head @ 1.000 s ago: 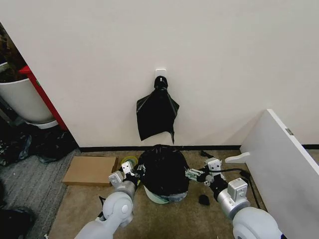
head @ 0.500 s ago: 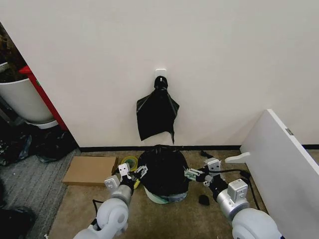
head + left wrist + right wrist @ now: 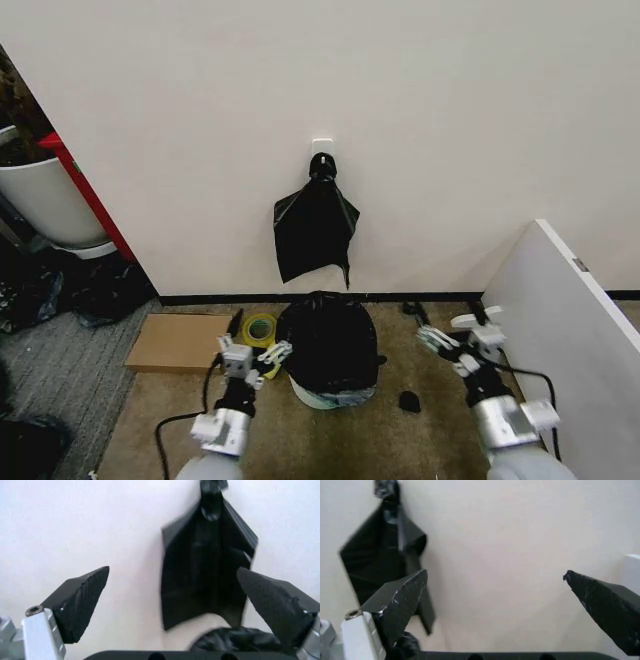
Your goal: Place the garbage bag over the trash bin.
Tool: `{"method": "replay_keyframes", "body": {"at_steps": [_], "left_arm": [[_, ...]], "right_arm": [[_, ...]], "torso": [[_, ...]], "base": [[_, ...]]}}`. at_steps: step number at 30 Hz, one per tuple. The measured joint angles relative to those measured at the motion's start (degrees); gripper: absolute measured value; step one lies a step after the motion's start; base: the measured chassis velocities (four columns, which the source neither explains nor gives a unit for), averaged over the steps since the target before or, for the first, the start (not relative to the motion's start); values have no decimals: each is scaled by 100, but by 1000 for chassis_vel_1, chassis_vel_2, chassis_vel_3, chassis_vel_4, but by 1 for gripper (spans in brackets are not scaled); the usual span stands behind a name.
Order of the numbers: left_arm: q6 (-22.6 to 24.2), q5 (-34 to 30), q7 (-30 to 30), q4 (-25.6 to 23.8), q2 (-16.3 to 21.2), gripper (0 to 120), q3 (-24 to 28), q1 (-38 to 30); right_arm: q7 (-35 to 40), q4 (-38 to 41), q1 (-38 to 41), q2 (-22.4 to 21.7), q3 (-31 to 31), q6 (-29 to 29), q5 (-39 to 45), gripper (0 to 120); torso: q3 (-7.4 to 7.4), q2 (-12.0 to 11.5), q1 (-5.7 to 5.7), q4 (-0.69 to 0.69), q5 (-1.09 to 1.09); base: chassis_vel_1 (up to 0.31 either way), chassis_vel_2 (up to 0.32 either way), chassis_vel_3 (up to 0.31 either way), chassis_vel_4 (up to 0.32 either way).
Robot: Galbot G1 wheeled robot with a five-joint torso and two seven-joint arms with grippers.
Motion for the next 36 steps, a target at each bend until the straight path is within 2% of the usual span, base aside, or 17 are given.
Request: {"method": "replay_keyframes", "body": {"at_steps": [1,6,12,21,36], "left_arm": [[-168,256,11,-67,-67,100,-176,192],[-485,664,40,-307,-306,100,-473,737],[-820,817,71,-309,-528,100,-656,1250],[-934,973,61,-367,-709,100,-446,1320],[-916,1057,10,-429,-674,100,-312,1350]], "right_arm": [[-69,-6,-161,145,115,203,-91,100],[-323,26,-545,497,342,672,-198,100],[-279,227,-754,672,194,802,-504,100],[-297,188,-770,740,184,970,-715,100],[-453,134,-871,910,235,1385,-741,100]], "torso": [[0,0,0,-1,0],[0,0,0,-2,1],[0,0,0,0,-1],[0,0,0,0,1],[1,0,0,0,0]], "base": [[0,0,0,0],[0,0,0,0],[0,0,0,0],[0,0,0,0],[0,0,0,0]]}}
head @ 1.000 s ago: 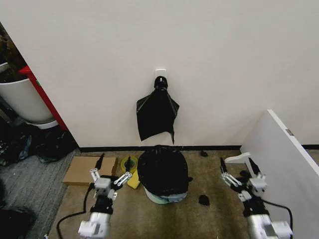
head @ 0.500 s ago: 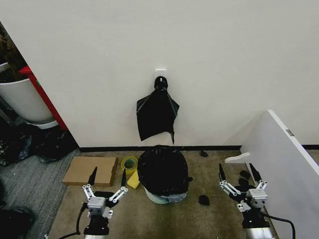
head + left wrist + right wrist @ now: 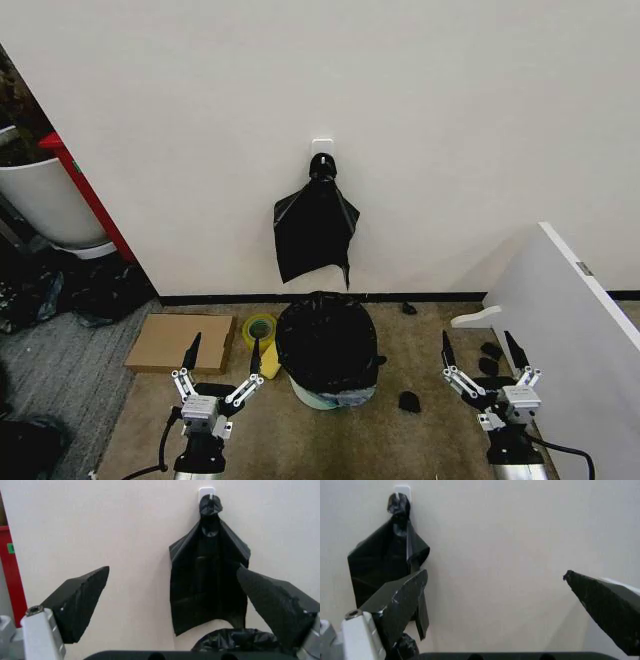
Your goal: Place the garbage bag over the trash bin.
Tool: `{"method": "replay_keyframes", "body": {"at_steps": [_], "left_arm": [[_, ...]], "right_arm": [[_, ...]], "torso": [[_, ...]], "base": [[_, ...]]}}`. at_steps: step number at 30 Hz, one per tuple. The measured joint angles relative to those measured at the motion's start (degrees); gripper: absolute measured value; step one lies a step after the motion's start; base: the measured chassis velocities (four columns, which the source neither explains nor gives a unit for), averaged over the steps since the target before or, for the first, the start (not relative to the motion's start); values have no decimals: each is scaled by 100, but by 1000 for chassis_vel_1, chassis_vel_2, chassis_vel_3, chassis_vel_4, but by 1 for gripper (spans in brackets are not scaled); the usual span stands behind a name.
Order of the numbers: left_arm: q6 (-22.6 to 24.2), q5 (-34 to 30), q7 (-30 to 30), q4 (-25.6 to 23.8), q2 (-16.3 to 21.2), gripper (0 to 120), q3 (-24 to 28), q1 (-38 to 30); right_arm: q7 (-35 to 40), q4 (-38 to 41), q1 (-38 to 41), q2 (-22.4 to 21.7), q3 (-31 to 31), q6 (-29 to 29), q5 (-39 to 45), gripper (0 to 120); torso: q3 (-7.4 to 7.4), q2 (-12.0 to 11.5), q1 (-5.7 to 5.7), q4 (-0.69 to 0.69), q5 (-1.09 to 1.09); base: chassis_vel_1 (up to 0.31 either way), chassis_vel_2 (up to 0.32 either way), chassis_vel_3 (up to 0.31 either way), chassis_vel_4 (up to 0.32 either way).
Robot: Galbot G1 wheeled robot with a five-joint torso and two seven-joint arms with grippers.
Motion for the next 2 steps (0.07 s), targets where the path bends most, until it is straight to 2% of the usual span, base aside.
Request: {"method": "replay_keyframes", "body": {"at_steps": [2], "left_arm": [[1,42,-18,0,-8,100,44,21]], "right_arm": [[-31,0,-5,4,16,23,-2,100]], "torso": [[0,0,0,0,0]], "base": [[0,0,0,0]]}}
